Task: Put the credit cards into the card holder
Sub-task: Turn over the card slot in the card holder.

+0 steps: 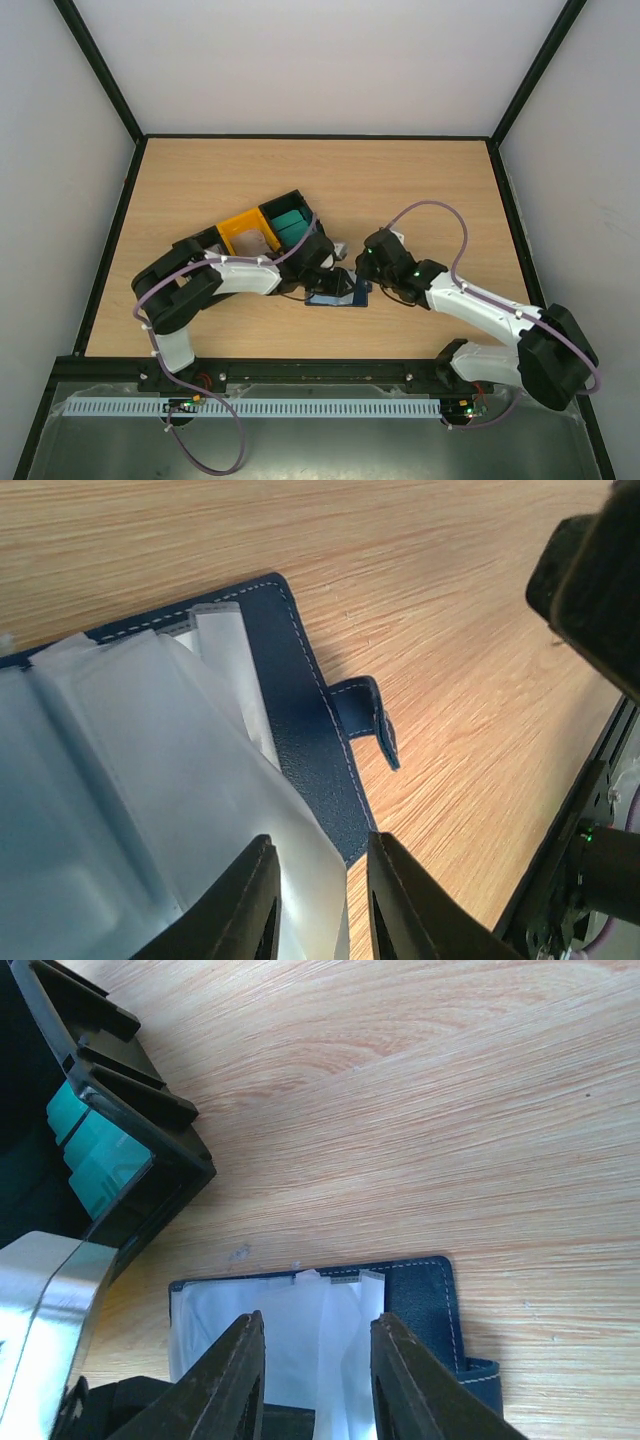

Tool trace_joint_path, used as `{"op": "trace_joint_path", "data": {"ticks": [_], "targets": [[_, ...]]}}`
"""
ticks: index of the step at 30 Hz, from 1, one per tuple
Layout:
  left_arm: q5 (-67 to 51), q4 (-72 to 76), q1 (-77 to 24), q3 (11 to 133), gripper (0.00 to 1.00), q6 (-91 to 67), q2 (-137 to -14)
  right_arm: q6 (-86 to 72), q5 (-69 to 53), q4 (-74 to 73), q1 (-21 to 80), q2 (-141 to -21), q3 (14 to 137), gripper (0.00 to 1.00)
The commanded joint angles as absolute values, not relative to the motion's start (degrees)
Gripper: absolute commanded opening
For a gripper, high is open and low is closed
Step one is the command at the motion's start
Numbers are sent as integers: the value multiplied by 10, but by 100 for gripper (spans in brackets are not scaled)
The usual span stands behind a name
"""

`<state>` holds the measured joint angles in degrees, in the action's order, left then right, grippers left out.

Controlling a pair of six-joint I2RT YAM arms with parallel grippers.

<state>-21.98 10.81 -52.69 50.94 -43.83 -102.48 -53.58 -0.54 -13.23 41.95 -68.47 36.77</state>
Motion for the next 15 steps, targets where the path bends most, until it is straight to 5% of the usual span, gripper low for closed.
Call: {"op": "trace_joint_path", "data": {"ticks": [1,15], "targets": [[-233,120,-536,526,28,-435,-1042,-555,14,-160,416,-660,352,30],[-237,137,-575,556,45,-447,-1063,-607,121,-232,416,-584,355,32]]}}
